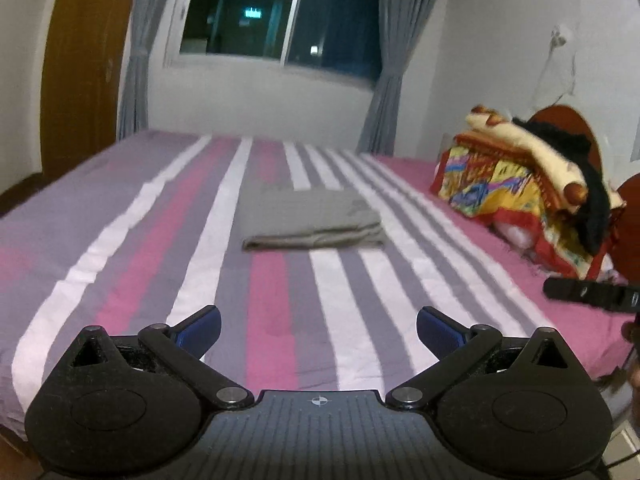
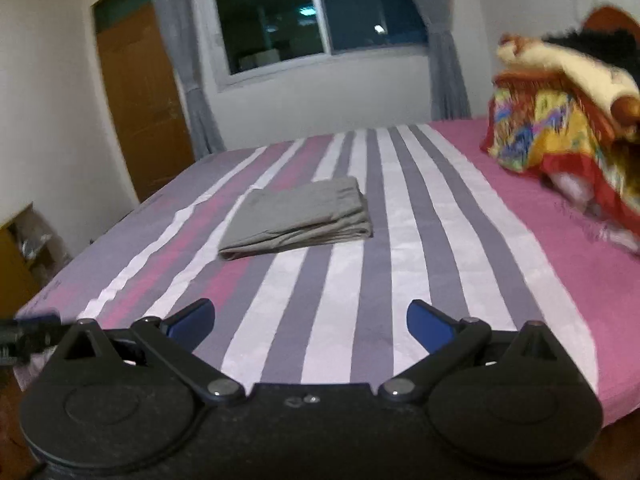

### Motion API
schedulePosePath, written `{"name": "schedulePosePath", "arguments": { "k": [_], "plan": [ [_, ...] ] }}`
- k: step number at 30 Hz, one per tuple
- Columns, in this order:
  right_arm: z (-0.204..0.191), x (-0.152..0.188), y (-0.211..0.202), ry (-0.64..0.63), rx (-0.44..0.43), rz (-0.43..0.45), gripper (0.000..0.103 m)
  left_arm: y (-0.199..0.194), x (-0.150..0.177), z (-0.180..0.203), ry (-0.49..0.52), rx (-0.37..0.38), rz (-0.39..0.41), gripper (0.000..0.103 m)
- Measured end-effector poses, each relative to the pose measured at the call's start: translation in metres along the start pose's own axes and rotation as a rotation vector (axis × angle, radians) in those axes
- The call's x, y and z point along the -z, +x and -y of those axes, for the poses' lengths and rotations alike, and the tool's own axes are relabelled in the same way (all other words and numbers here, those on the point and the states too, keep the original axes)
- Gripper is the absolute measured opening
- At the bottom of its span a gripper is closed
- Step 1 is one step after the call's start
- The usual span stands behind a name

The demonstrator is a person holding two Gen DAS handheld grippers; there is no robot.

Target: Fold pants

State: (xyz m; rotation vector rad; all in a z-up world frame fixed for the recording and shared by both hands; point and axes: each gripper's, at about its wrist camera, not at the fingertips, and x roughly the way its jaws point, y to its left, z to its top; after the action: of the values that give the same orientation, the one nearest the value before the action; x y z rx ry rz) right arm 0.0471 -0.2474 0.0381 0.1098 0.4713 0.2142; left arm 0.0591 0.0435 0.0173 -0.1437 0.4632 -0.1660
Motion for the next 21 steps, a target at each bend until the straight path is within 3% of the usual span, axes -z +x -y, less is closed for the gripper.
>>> {"name": "schedulePosePath", "arguments": {
  "k": [4, 9, 21],
  "plan": [
    [-0.012, 0.004, -0.039, -0.015, -0.012, 0.042, 0.102, -0.050, -0.001, 0.017, -0.005, 0.032, 0.068, 0.103],
    [-0.032, 0.010, -0.075, -0.055, -0.039, 0.106, 0.102, -0.093, 0.006, 0.038, 0.046, 0.020, 0.142, 0.103],
    [-0.041, 0.001, -0.075, -0.066, -0.025, 0.135, 0.102, -0.099, 0.002, 0.042, 0.043, 0.027, 0.156, 0.103]
  ]
}}
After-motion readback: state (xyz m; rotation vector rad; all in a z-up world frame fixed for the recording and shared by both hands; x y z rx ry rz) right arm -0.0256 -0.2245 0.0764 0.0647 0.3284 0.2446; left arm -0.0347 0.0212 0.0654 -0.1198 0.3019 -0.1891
